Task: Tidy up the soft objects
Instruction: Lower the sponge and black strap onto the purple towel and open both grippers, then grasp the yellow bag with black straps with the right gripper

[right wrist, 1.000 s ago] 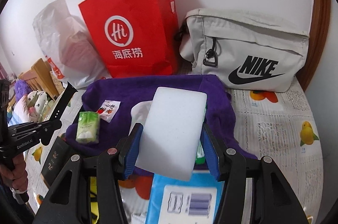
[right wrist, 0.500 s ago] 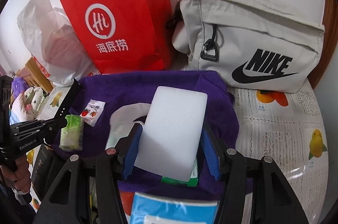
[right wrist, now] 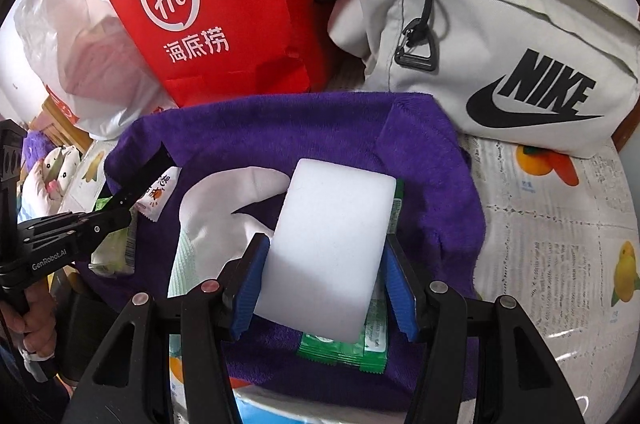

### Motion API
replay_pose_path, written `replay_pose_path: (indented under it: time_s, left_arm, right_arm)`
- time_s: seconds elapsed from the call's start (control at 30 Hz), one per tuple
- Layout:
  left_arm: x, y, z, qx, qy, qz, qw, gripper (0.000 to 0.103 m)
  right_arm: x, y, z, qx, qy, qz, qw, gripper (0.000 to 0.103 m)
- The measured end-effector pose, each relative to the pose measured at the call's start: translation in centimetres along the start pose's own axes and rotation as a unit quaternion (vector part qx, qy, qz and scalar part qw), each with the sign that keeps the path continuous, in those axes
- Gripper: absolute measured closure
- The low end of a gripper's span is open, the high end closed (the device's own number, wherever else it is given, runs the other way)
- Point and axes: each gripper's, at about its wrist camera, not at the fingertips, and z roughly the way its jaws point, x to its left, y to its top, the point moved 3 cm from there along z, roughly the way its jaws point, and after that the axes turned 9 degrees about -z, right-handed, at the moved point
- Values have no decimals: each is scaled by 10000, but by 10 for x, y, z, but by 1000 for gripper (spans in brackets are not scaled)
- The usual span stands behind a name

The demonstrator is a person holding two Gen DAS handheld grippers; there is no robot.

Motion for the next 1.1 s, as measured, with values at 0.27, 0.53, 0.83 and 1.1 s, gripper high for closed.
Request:
replay_pose_path:
  time_s: [0.27,0.53,0.83,1.1]
  left_arm:
    - [3,1,0,49,41,-17,10000,91]
    - [6,2,-14,-63,117,-33,9999,70]
    - [20,-12,-60,-475,269,-135,9984,63]
    - [45,-46,-107,-691,262,-260,9969,56]
  right_arm:
    - [6,1,7,117,111,-61,9999,39]
    - [3,1,-21,-252,-26,63,9997,33]
    - [35,-24,-81,-760,-35,24,9971,33]
    - [103,-78,-108,-556,370,-81,9977,33]
